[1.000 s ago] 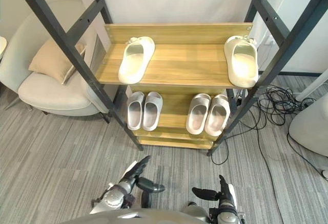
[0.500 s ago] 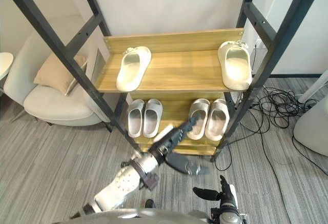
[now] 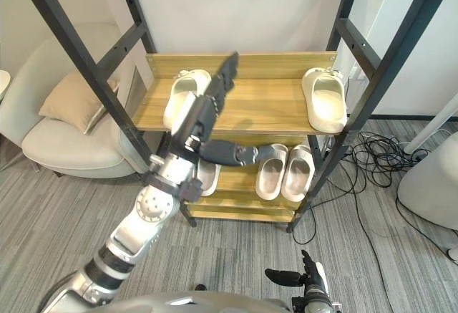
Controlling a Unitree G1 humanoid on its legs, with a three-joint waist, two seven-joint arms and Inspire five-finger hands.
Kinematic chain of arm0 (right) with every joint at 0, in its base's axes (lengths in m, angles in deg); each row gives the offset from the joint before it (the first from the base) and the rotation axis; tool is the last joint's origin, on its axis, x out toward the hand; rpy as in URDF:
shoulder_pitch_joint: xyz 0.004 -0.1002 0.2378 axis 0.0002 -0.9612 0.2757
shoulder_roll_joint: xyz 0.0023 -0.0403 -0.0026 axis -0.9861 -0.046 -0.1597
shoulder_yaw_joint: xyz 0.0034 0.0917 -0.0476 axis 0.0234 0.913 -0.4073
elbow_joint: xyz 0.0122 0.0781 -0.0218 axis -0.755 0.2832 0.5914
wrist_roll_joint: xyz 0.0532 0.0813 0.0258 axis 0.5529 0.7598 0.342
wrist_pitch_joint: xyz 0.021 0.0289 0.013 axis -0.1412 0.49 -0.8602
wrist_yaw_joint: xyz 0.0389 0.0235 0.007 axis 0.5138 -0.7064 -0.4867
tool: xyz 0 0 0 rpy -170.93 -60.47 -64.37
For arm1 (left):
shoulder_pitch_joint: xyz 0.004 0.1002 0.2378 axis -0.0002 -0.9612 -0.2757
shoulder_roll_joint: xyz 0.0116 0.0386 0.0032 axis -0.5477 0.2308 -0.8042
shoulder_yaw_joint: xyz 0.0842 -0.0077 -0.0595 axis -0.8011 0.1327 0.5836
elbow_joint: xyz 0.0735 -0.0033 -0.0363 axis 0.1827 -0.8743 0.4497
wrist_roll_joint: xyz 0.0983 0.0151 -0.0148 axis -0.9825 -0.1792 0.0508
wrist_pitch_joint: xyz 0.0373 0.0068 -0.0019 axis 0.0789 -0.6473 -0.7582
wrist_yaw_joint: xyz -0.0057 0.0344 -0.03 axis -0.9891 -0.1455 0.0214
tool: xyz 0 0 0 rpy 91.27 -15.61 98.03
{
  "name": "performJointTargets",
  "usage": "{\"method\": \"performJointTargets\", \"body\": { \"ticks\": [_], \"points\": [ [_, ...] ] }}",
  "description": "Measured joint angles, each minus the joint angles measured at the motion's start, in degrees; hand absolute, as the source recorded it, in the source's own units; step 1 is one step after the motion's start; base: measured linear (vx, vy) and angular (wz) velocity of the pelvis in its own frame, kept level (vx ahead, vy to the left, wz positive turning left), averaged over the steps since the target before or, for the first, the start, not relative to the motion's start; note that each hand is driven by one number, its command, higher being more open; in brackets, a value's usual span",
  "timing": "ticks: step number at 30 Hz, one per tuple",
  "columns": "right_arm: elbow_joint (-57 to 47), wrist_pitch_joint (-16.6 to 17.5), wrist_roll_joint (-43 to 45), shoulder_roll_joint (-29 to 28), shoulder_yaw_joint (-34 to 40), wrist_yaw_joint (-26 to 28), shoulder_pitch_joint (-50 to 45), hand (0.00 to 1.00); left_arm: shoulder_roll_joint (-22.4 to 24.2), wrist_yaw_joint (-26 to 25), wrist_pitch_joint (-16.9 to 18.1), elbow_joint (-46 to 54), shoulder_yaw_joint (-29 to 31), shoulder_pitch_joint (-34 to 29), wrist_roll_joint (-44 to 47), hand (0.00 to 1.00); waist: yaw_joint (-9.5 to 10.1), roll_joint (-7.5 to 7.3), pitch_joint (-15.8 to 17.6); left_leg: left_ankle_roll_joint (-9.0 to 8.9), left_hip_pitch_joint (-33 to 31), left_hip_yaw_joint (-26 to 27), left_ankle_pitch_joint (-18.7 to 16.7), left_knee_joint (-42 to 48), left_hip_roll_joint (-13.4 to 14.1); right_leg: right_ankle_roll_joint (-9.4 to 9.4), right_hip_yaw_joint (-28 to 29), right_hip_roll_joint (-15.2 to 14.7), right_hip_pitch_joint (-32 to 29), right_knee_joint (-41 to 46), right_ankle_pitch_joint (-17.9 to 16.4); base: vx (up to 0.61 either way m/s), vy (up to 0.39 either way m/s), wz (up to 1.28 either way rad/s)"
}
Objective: Organize the slippers on the shoe rack
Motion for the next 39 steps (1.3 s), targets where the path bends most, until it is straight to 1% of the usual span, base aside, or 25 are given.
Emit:
{"method": "performJointTargets", "body": {
  "ticks": [2, 3, 5, 8, 9, 11, 15, 17, 22, 23, 27, 29, 34, 39],
  "points": [
    [0.0, -0.02, 0.0, 0.0, 0.0, 0.2, -0.01, 1.0, -2.2, -0.67, 0.53, -2.41, 2.46, 4.04, -0.18, 1.0, -0.01, -0.15, -0.11, 0.0, -0.01, 0.03, 0.0, 0.0, 0.01, 0.0, 0.06, 0.02, -0.06, 0.02, 0.0, 0.0, 0.0, 0.0],
    [0.0, -0.02, 0.0, 0.0, 0.0, 0.25, 0.0, 1.0, -2.52, -0.8, 0.58, -2.79, 2.77, 4.63, -0.32, 1.0, -0.03, -0.18, -0.13, 0.0, -0.01, 0.05, 0.0, 0.0, 0.01, 0.0, 0.09, 0.02, -0.08, 0.03, 0.0, 0.0, 0.0, 0.0],
    [0.0, -0.02, 0.0, 0.0, 0.0, 0.86, 0.08, 1.0, -5.06, -1.47, 0.66, -5.94, 5.05, 8.3, -1.1, 1.0, -0.14, -0.48, -0.51, 0.0, -0.54, 0.34, 0.0, 0.0, 0.05, -0.02, 0.41, 0.02, -0.89, 0.16, 0.0, 0.0, 0.002, -0.06],
    [-0.01, -0.08, 0.01, -0.02, 0.01, 1.23, 0.1, 1.0, -8.28, -2.01, 0.61, -10.4, 6.16, 12.17, -2.77, 1.0, -0.19, -1.05, -0.46, 0.0, -0.97, 0.57, 0.0, 0.0, 0.01, -0.02, 0.67, -0.02, -1.45, 0.18, 0.02, 0.01, 0.01, -0.06],
    [-0.06, -0.08, 0.03, -0.02, 0.02, 1.29, 0.36, 1.0, -10.26, -2.12, 0.5, -13.18, 6.78, 14.04, -4.56, 1.0, -0.3, -1.36, -0.29, 0.0, -1.28, 0.85, 0.0, 0.01, 0.01, -0.08, 0.96, -0.02, -1.95, 0.17, 0.11, 0.01, 0.014, -0.1],
    [-0.08, -0.08, 0.04, -0.03, 0.04, 1.29, 0.51, 1.0, -11.18, -2.11, 0.37, -14.47, 7.46, 14.65, -5.83, 1.0, -0.43, -1.5, -0.3, 0.0, -1.53, 1.09, 0.0, 0.01, 0.01, -0.09, 1.23, -0.03, -2.37, 0.18, 0.17, 0.01, 0.017, -0.12],
    [-0.25, -0.07, 0.14, -0.19, 0.08, 1.46, 0.67, 1.0, -14.35, -2.06, -1.19, -19.17, 9.17, 16.54, -9.87, 1.0, -0.88, -1.89, -0.11, 0.0, -1.88, 1.61, 0.0, 0.01, 0.02, -0.18, 2.37, -0.02, -3.21, 0.02, 0.52, 0.0, 0.014, -0.13],
    [-0.25, -0.07, 0.18, -0.31, 0.12, 1.63, 0.93, 1.0, -16.82, -2.04, -1.51, -21.64, 9.17, 16.73, -11.31, 1.0, -1.72, -1.95, -0.04, 0.0, -1.92, 1.65, 0.0, 0.02, 0.03, -0.35, 2.46, 0.03, -3.28, -0.16, 0.71, -0.01, 0.01, -0.06],
    [-0.25, -0.06, 0.23, -0.55, 0.23, 1.88, 1.0, 1.0, -18.6, -2.26, -3.26, -26.62, 9.19, 17.64, -16.55, 1.0, -1.76, -1.89, 0.39, -0.02, -2.37, 1.99, -0.02, 0.01, 0.11, -0.54, 3.02, 0.11, -3.9, -0.64, 1.42, -0.03, 0.021, -0.08],
    [-0.25, -0.02, 0.23, -0.82, 0.23, 1.9, 1.04, 1.0, -19.38, -2.84, -3.87, -27.38, 9.27, 17.64, -19.13, 1.0, -1.66, -1.91, 0.66, -0.07, -2.37, 2.56, -0.06, 0.01, 0.14, -0.49, 3.59, 0.12, -4.12, -0.9, 1.76, -0.04, 0.031, -0.16],
    [-0.25, 0.0, 0.24, -1.44, 0.24, 1.91, 1.07, 1.0, -19.96, -3.87, -4.71, -28.72, 10.21, 17.91, -23.88, 1.0, -1.57, -1.83, 1.24, -0.08, -2.59, 2.79, -0.06, 0.01, 0.05, -0.43, 3.87, 0.12, -4.17, -1.74, 2.47, -0.03, 0.022, -0.07],
    [-0.26, 0.14, 0.24, -1.77, 0.64, 1.91, 1.13, 1.0, -19.97, -4.42, -5.82, -29.15, 11.6, 18.02, -27.14, 1.0, -1.67, -1.8, 1.71, -0.07, -2.61, 2.79, -0.06, 0.01, 0.03, -0.41, 3.89, 0.12, -4.16, -1.85, 2.55, 0.0, 0.0, 0.0],
    [-0.28, 0.23, 0.22, -2.06, 1.39, 1.88, 1.17, 1.0, -19.96, -6.04, -7.74, -29.24, 13.34, 18.13, -30.58, 1.0, -1.7, -1.84, 1.94, -0.07, -2.62, 2.74, -0.06, 0.01, -0.01, -0.42, 3.89, 0.13, -4.1, -2.04, 2.57, 0.0, 0.0, 0.0],
    [-0.75, 0.65, 0.22, -2.15, 1.46, 1.86, 1.17, 1.0, -19.82, -7.97, -9.38, -30.75, 14.41, 18.84, -31.41, 1.0, -1.7, -1.85, 2.08, -0.07, -2.62, 2.7, -0.06, 0.01, -0.05, -0.43, 3.88, 0.09, -4.08, -2.05, 2.58, 0.0, 0.0, 0.0]
  ]
}}
